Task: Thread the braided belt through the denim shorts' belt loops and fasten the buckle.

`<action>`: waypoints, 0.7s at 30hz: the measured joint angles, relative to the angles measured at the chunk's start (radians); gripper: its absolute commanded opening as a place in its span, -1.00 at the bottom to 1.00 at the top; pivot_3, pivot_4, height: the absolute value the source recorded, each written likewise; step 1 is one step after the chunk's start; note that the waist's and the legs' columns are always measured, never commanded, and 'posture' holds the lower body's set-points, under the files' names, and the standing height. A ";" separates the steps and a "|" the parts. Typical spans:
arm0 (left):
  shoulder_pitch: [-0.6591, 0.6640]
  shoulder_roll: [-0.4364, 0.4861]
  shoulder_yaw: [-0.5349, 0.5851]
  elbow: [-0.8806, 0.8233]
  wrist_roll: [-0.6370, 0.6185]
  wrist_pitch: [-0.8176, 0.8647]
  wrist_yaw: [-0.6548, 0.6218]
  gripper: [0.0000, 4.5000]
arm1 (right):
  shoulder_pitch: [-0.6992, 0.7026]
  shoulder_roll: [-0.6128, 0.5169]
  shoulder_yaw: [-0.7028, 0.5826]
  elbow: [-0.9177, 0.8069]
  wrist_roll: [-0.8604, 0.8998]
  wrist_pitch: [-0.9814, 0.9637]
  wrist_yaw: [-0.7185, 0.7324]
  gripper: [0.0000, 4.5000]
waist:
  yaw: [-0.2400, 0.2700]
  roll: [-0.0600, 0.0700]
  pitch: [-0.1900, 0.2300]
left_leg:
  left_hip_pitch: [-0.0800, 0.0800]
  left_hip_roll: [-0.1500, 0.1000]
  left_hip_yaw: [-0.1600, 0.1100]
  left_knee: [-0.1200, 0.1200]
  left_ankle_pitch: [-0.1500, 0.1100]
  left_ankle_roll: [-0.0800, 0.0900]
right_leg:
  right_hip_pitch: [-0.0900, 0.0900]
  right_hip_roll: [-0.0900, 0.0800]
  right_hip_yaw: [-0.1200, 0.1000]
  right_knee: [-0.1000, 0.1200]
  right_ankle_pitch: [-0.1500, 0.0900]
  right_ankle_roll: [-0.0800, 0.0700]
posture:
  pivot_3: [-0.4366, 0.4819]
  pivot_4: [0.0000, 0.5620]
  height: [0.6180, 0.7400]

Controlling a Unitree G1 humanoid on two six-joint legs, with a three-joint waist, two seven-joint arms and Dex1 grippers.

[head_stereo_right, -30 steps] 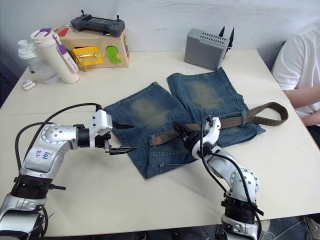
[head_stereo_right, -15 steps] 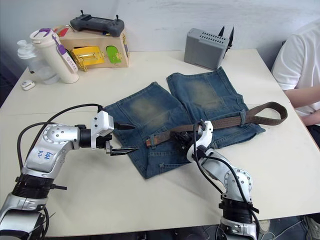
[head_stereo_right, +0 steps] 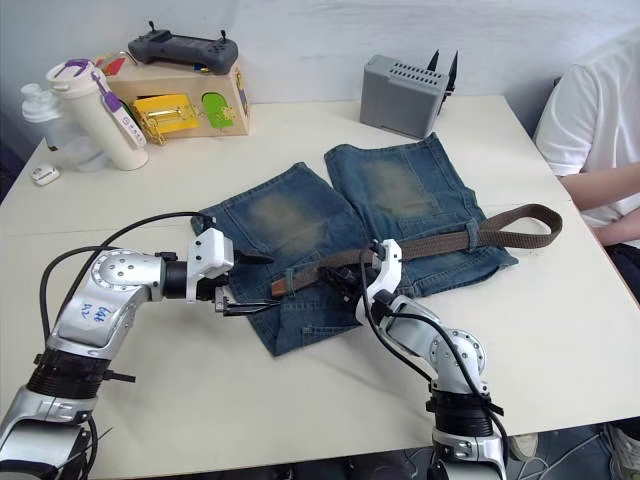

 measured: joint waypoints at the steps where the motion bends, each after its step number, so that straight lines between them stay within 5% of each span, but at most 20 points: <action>1: 0.000 0.005 -0.005 0.002 0.005 -0.011 -0.003 1.00 | 0.006 -0.016 -0.001 -0.020 0.025 0.019 0.001 0.11 | 0.002 0.000 0.000 | -0.001 0.000 0.000 0.000 0.000 0.000 | -0.001 0.000 0.000 0.000 0.000 0.000 | -0.05 -0.47 0.92; 5: -0.002 0.018 -0.013 0.043 0.026 -0.057 -0.017 1.00 | 0.007 -0.196 -0.019 -0.137 0.093 0.096 0.038 0.92 | 0.010 0.000 0.000 | -0.007 -0.001 0.000 0.003 0.000 0.002 | -0.006 -0.001 0.000 0.001 0.000 0.000 | -0.05 -0.47 0.92; 6: -0.002 0.020 -0.013 0.048 0.030 -0.066 -0.019 1.00 | 0.005 -0.233 -0.020 -0.157 0.101 0.110 0.051 0.97 | 0.013 0.000 0.000 | -0.010 -0.001 0.000 0.004 0.000 0.002 | -0.009 -0.001 0.000 0.002 0.000 0.000 | -0.05 -0.47 0.92; 15: -0.042 -0.046 -0.071 0.197 0.165 -0.352 0.030 1.00 | -0.095 -0.606 0.092 -0.385 -0.123 0.102 0.389 0.97 | 0.030 0.001 0.001 | -0.012 -0.001 0.000 0.007 0.000 0.004 | -0.011 0.000 0.000 0.002 0.000 0.000 | -0.05 -0.47 0.92; 21: -0.056 -0.061 -0.079 0.272 0.207 -0.471 0.069 1.00 | -0.113 -0.734 0.203 -0.425 -0.356 0.012 0.539 0.97 | 0.032 0.001 0.001 | -0.014 0.000 0.000 0.010 -0.001 0.005 | -0.012 0.000 -0.001 0.002 0.000 0.000 | -0.05 -0.47 0.92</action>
